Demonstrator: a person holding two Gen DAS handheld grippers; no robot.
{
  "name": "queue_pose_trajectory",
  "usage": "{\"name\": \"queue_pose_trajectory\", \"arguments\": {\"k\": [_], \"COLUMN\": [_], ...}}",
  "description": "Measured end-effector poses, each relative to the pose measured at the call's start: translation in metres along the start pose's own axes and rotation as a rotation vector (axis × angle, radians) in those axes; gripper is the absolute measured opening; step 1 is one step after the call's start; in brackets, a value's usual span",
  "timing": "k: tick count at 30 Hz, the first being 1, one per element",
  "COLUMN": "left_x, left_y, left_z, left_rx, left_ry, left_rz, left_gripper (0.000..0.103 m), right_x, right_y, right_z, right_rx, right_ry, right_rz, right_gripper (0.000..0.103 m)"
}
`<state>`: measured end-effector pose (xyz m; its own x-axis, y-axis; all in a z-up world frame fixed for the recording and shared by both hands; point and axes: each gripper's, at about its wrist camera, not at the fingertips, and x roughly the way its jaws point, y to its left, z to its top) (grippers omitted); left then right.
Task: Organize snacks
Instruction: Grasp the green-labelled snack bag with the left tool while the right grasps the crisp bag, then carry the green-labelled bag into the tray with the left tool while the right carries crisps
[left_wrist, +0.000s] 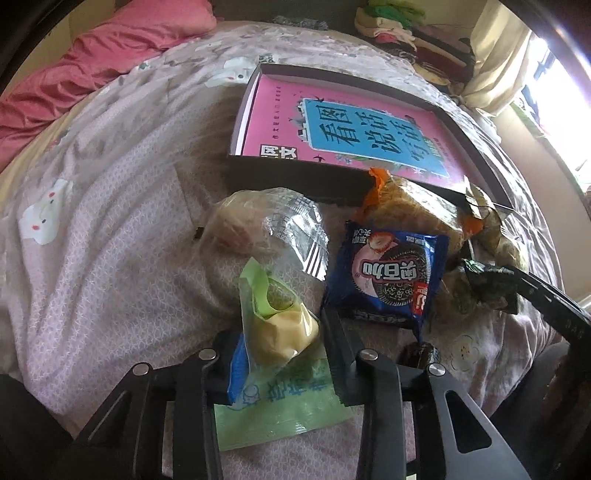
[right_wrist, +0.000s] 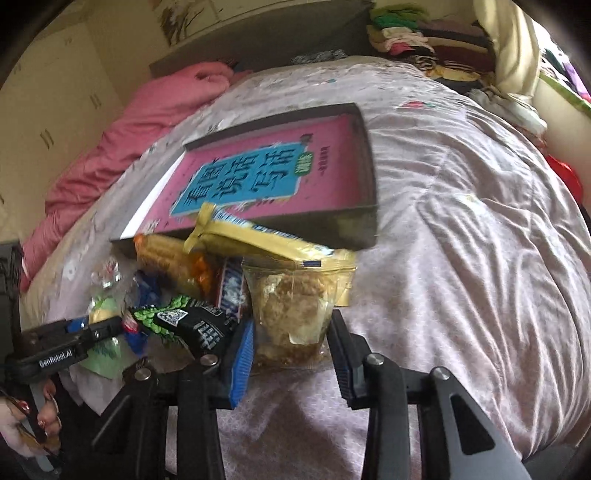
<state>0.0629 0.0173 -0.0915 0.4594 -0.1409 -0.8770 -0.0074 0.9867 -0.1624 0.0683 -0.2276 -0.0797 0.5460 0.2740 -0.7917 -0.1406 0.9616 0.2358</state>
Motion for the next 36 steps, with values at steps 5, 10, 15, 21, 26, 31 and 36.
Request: {"name": "queue_pose_trajectory", "arguments": {"k": [5, 10, 15, 21, 26, 31, 36], "left_x": [-0.014, -0.032, -0.056, -0.083, -0.085, -0.084, -0.073], "left_y": [0.002, 0.001, 0.002, 0.003, 0.005, 0.002, -0.002], "left_z": [-0.005, -0.009, -0.007, 0.003, 0.02, 0.039, 0.061], "left_rx": [-0.002, 0.0, -0.008, -0.038, -0.057, -0.062, -0.072], "left_ry": [-0.004, -0.029, -0.094, -0.175, -0.197, -0.231, -0.247], "left_rz": [-0.038, -0.066, -0.066, -0.072, -0.084, -0.08, -0.063], "left_gripper": [0.034, 0.034, 0.034, 0.034, 0.034, 0.034, 0.034], "right_x": [-0.007, -0.012, -0.025, -0.036, -0.039, -0.042, -0.041], "right_y": [-0.007, -0.006, -0.005, -0.006, -0.003, 0.002, 0.005], "right_z": [0.0, 0.0, 0.0, 0.003, 0.013, 0.029, 0.046], "right_rx": [0.031, 0.034, 0.032, 0.043, 0.048, 0.027, 0.014], "right_ry": [-0.01, -0.022, -0.065, -0.111, -0.147, -0.187, -0.219], "right_rz": [0.002, 0.017, 0.023, 0.03, 0.031, 0.024, 0.025], "right_gripper": [0.038, 0.038, 0.038, 0.038, 0.038, 0.038, 0.038]}}
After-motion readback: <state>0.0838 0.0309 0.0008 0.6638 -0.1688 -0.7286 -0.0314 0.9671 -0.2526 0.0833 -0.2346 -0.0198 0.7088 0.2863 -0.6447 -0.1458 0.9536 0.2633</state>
